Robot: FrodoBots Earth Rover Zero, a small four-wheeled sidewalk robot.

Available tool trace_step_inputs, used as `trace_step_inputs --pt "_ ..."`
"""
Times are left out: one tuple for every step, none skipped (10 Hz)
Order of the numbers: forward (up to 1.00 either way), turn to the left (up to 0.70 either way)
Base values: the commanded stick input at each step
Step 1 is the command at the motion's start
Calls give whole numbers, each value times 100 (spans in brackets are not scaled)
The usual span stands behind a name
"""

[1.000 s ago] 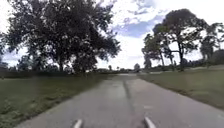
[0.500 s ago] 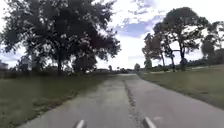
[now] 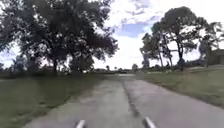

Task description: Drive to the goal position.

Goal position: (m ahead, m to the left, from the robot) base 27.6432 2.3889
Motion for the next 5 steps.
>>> trace_step_inputs --pt "70 0" --pt "70 0" --pt "70 0" --pt "70 0" --pt "70 0"
